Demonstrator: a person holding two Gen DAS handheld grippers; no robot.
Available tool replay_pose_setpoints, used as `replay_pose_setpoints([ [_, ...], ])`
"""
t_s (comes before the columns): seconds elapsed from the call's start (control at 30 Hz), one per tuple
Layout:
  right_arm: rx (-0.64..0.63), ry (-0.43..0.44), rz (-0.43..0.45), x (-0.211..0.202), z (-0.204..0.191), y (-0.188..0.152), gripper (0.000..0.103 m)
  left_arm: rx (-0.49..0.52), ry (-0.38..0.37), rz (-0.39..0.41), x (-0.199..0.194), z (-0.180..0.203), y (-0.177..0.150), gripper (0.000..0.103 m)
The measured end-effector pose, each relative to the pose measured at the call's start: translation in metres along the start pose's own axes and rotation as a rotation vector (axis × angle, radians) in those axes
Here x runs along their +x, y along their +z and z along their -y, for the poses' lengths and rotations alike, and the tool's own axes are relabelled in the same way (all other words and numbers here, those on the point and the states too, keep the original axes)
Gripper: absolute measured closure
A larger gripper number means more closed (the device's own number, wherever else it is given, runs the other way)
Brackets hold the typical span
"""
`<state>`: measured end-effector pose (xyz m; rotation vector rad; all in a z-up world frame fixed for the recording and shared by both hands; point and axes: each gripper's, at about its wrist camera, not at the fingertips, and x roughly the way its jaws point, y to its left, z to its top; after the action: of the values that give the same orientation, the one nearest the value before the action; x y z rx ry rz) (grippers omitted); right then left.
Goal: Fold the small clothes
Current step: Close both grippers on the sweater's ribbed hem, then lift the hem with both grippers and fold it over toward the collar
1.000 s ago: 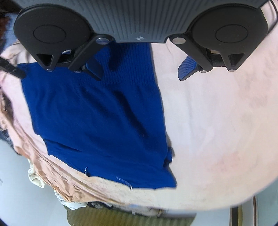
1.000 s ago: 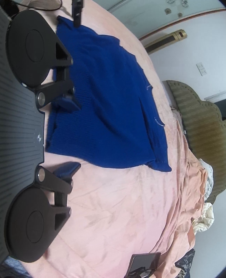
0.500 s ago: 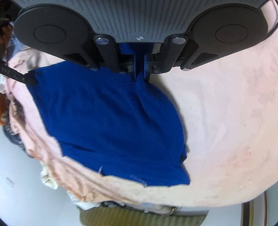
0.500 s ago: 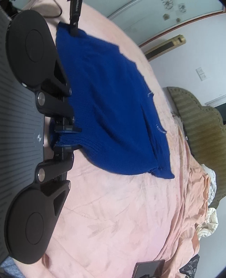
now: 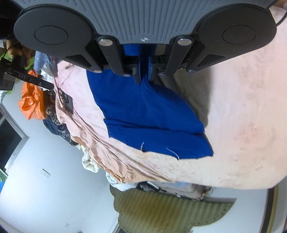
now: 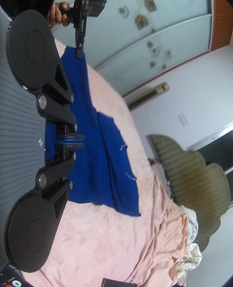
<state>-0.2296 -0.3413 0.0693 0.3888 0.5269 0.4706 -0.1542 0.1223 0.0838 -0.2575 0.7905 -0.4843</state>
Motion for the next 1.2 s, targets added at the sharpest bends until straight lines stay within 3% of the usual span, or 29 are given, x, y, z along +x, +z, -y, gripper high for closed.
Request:
replay_pose_setpoints([
  [0.1, 0.025, 0.000, -0.011, 0.003, 0.004, -0.001, 0.101, -0.021, 0.023, -0.068, 0.024, -0.006, -0.003, 0.096],
  [0.2, 0.103, -0.041, -0.094, 0.028, 0.026, -0.013, 0.082, -0.039, 0.014, -0.109, 0.039, -0.011, -0.008, 0.096],
  [0.27, 0.165, -0.048, -0.150, 0.043, 0.039, -0.028, 0.056, -0.051, 0.009, -0.119, 0.042, -0.014, -0.011, 0.096],
  [0.3, 0.192, -0.042, -0.177, 0.049, 0.044, -0.038, 0.055, -0.054, 0.009, -0.120, 0.042, -0.015, -0.012, 0.096],
  [0.57, 0.296, -0.007, -0.305, 0.077, 0.057, -0.099, 0.055, -0.045, 0.000, -0.102, 0.037, -0.016, -0.016, 0.096],
  [0.7, 0.375, 0.066, -0.271, 0.089, 0.066, -0.118, 0.055, -0.061, 0.002, -0.122, 0.045, -0.018, -0.018, 0.096],
  [0.73, 0.405, 0.100, -0.259, 0.091, 0.069, -0.121, 0.066, -0.058, 0.003, -0.120, 0.046, -0.017, -0.018, 0.096],
  [0.77, 0.432, 0.122, -0.256, 0.091, 0.073, -0.123, 0.091, -0.049, 0.002, -0.113, 0.044, -0.016, -0.018, 0.096],
  [0.83, 0.448, 0.131, -0.262, 0.085, 0.075, -0.124, 0.093, -0.035, 0.001, -0.096, 0.038, -0.015, -0.017, 0.096],
  [0.93, 0.425, 0.152, -0.230, 0.063, 0.067, -0.112, 0.094, -0.037, -0.006, -0.068, 0.029, -0.017, -0.010, 0.096],
  [1.07, 0.397, 0.238, -0.085, 0.032, 0.052, -0.068, 0.094, -0.037, -0.027, -0.020, 0.022, -0.014, 0.009, 0.096],
  [1.2, 0.355, 0.300, 0.039, 0.029, 0.043, -0.019, 0.095, -0.046, -0.060, 0.024, 0.023, -0.011, 0.029, 0.096],
])
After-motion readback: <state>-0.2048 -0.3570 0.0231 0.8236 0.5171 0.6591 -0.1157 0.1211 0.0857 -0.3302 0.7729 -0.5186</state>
